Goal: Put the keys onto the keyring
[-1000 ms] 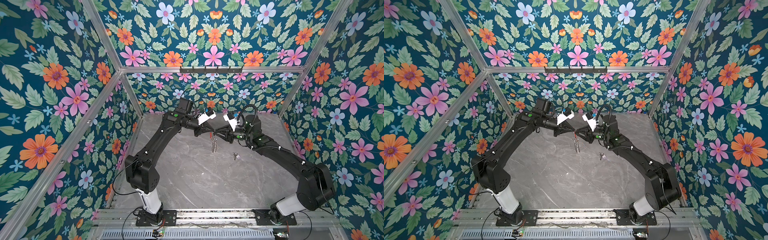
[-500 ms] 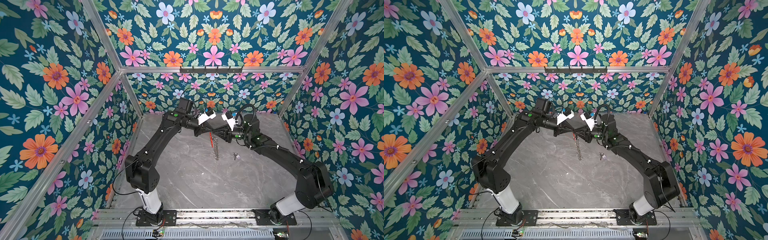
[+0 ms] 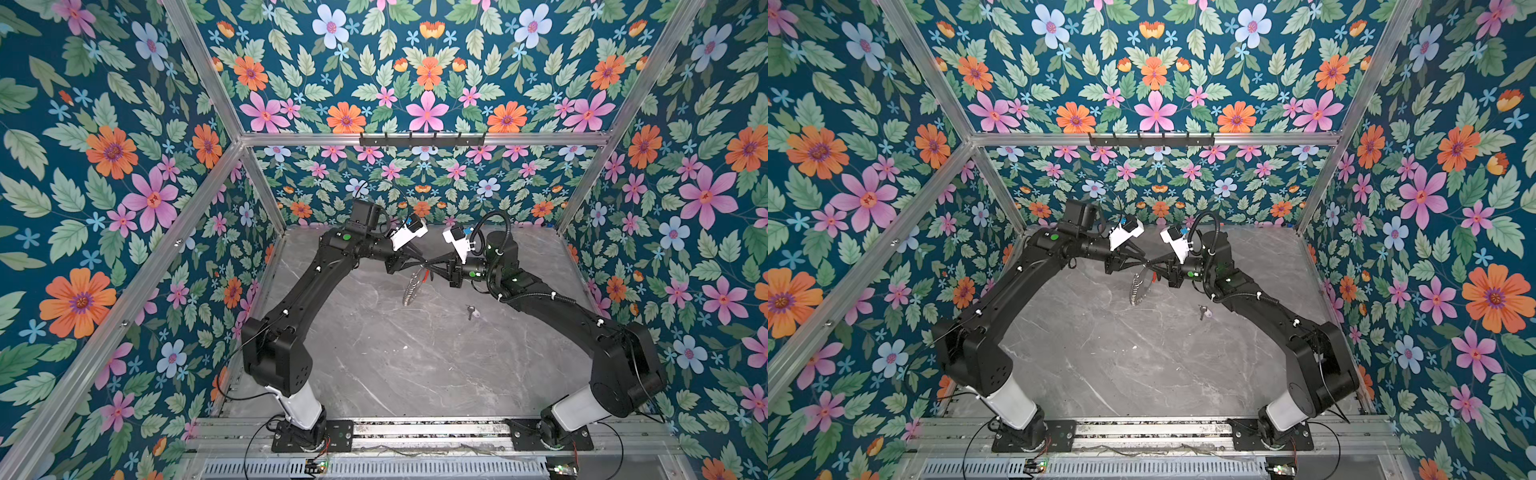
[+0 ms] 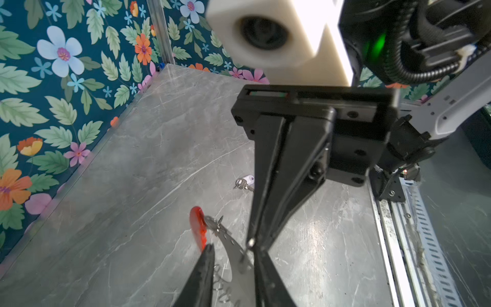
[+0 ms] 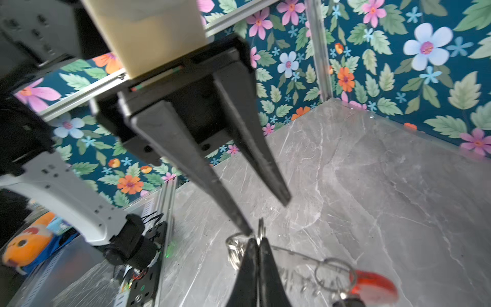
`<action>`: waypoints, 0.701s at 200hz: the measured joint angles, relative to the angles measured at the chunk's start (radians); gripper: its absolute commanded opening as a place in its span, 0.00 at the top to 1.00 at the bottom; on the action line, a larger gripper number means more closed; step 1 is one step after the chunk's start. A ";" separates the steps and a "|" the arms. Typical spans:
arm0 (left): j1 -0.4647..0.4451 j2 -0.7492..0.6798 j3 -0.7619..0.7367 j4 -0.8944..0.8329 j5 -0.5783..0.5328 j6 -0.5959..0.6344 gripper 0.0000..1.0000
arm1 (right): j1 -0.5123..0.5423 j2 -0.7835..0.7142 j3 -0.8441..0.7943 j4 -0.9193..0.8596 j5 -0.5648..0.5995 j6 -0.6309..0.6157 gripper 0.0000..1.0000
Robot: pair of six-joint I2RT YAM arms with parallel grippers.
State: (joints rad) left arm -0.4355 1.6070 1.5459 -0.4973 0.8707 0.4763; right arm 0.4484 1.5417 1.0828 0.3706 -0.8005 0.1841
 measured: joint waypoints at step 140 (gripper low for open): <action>0.095 -0.035 -0.383 0.926 0.208 -0.608 0.73 | -0.002 0.059 -0.071 0.500 0.065 0.298 1.00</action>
State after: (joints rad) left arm -0.3405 1.5715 1.1625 0.4286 1.0786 -0.1318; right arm 0.4469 1.6005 1.0122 0.8711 -0.7353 0.4824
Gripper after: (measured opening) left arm 0.286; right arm 0.051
